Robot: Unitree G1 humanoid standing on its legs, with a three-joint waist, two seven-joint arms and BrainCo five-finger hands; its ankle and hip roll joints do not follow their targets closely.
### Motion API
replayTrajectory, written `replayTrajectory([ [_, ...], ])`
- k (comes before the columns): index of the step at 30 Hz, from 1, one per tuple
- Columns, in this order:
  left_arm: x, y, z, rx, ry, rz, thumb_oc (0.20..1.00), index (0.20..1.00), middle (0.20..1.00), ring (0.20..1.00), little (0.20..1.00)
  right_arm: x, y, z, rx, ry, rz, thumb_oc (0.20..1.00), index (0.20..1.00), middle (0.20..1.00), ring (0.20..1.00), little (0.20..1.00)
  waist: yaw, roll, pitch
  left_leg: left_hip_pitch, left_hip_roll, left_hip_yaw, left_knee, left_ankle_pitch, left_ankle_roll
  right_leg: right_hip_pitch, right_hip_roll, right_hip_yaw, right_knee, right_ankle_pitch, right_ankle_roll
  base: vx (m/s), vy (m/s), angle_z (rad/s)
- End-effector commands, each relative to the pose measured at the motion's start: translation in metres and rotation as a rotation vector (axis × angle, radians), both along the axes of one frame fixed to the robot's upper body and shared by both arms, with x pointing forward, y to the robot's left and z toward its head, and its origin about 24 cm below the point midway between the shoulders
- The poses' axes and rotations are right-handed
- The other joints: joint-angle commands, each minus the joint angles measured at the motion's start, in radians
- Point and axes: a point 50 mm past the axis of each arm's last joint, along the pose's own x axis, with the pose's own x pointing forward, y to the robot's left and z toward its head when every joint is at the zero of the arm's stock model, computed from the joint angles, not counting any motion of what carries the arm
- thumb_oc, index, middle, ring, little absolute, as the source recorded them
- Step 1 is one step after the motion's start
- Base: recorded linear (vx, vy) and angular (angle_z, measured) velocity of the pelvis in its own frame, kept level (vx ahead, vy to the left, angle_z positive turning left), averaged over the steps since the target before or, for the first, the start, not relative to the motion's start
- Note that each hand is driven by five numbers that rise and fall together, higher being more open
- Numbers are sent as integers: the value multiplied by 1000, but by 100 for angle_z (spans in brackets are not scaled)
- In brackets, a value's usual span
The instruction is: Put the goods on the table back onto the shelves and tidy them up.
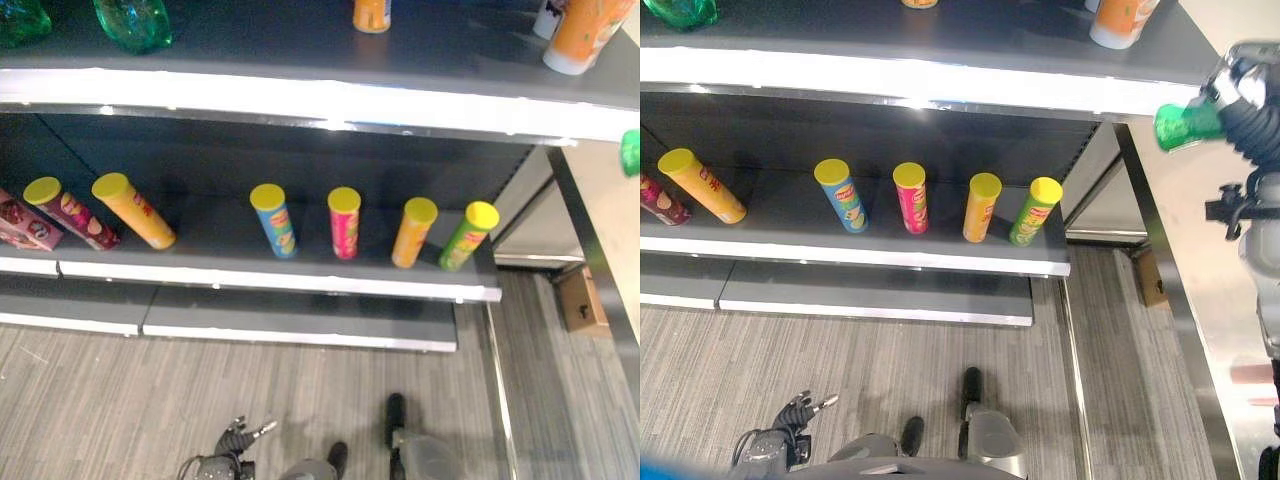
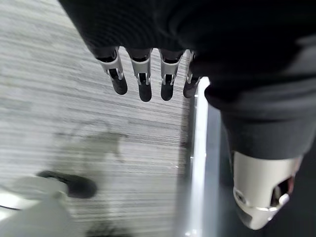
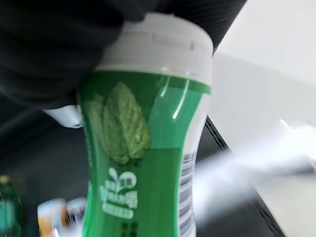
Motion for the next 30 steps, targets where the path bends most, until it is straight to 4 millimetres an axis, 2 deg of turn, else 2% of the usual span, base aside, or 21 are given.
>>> replayTrajectory([
  [1,-16,24,3,85,46,-21,1000,1000,1000,1000,1000,-14,17,39,-65,-154,91,200,200,200,200,200,47,-48,-91,-65,75,38,-11,-20,-67,-1,-83,-29,65,-133,155,55,-199,42],
  [2,-20,24,0,78,61,-6,1000,1000,1000,1000,1000,-12,24,47,-86,-156,127,200,200,200,200,200,51,-51,-102,-61,92,33,-18,-21,-76,18,-74,-49,61,-149,145,45,-150,44],
  [8,-34,27,-4,71,100,44,1000,1000,1000,1000,1000,-10,45,63,-161,-158,212,200,200,200,200,200,72,-62,-113,-63,128,30,-13,-16,-106,49,-48,-93,49,-179,121,39,-136,28],
  [9,-36,28,-5,71,106,58,1000,1000,1000,1000,1000,-9,48,65,-167,-155,226,200,200,200,200,200,76,-66,-113,-66,133,33,-8,-14,-111,58,-45,-101,43,-182,119,37,-145,32],
  [10,-37,27,-6,63,113,72,1000,1000,1000,1000,1000,-6,53,67,-171,-131,262,200,200,200,200,200,87,-68,-108,-71,153,64,-1,-14,-123,81,-42,-126,31,-193,114,12,-90,17],
  [11,-37,27,-6,61,112,74,1000,1000,1000,1000,1000,-5,54,67,-172,-132,264,200,200,200,200,200,80,-70,-109,-77,146,60,-1,-7,-121,78,-48,-130,29,-188,116,-7,-63,17],
  [13,-35,24,-6,54,104,71,1000,1000,1000,1000,1000,0,55,66,-173,-88,273,200,200,200,200,200,81,-76,-104,-104,165,145,13,13,-127,98,-61,-165,21,-196,119,-39,5,48],
  [14,-33,22,-6,48,98,62,1000,1000,1000,1000,1000,8,52,65,-179,-41,252,200,200,200,200,200,83,-78,-99,-123,188,241,16,28,-117,109,-69,-192,23,-199,121,-35,16,78],
  [15,-33,22,-6,46,98,65,1000,1000,1000,1000,1000,8,53,66,-181,-41,254,200,200,200,200,200,81,-76,-101,-124,187,242,16,29,-117,107,-69,-190,23,-198,121,-38,12,92],
  [17,-35,21,-8,44,114,61,1000,1000,1000,1000,1000,21,51,60,-181,33,224,200,200,200,200,200,86,-72,-109,-122,202,323,2,46,-112,115,-71,-208,23,-200,120,-10,19,67],
  [18,-35,21,-8,44,114,61,1000,1000,1000,1000,1000,21,51,60,-181,33,224,200,200,200,200,200,86,-72,-109,-122,202,323,2,46,-112,115,-71,-208,23,-200,120,1,22,20],
  [24,-45,26,-9,65,151,75,1000,1000,1000,1000,1000,57,76,52,-305,153,193,200,200,200,200,200,108,-59,-126,-93,193,343,-37,55,-104,116,-75,-196,23,-194,121,12,17,-12],
  [25,-45,25,-10,62,151,77,1000,1000,1000,1000,1000,58,78,53,-308,153,195,200,200,200,200,200,106,-57,-126,-92,193,344,-38,55,-104,116,-75,-196,23,-194,121,4,17,7],
  [30,-46,33,-7,93,144,109,1000,1000,1000,1000,1000,90,75,59,-360,202,41,200,200,200,200,200,129,-49,-132,-85,182,328,-47,56,-104,120,-85,-200,27,-191,121,11,8,6],
])
